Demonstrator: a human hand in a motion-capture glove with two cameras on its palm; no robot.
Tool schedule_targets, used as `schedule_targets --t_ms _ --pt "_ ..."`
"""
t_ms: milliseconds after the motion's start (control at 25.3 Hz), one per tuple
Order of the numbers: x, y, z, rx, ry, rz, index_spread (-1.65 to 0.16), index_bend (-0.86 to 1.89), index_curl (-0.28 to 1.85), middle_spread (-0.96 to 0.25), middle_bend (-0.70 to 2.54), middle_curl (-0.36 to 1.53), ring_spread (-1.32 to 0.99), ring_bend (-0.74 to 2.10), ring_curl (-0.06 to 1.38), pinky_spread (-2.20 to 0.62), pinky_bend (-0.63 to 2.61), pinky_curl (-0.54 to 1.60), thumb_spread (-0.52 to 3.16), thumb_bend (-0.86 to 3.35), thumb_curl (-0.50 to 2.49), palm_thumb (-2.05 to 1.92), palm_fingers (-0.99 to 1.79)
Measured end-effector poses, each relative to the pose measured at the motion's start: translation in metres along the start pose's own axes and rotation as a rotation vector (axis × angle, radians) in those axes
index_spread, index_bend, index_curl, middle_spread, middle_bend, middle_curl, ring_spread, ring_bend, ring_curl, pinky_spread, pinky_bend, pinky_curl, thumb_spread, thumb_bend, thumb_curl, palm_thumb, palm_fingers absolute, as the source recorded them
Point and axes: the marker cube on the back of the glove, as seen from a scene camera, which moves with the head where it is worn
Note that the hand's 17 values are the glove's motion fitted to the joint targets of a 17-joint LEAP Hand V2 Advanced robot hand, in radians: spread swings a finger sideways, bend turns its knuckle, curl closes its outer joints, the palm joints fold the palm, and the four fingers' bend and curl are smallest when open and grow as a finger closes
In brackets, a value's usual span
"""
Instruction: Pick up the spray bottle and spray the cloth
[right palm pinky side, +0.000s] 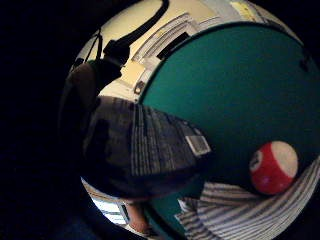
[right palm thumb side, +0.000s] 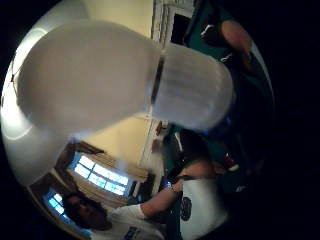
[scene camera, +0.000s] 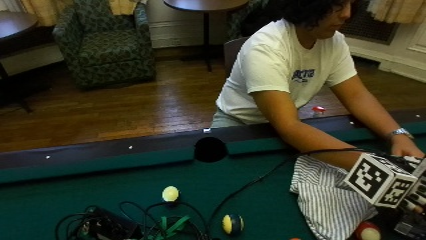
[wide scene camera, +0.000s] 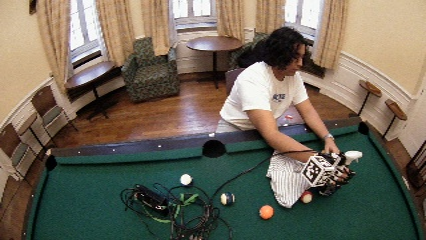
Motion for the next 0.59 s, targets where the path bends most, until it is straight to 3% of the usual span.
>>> schedule_targets --t_ms 592 --pt "0.007 0.064 -0.101 -0.057 0.406 -0.135 -0.42 0.12 0.31 -0.19 0.25 0.37 -0.19 0.36 0.34 0.15 0.32 0.36 0.85 -0.08 0.49 0.42 0.36"
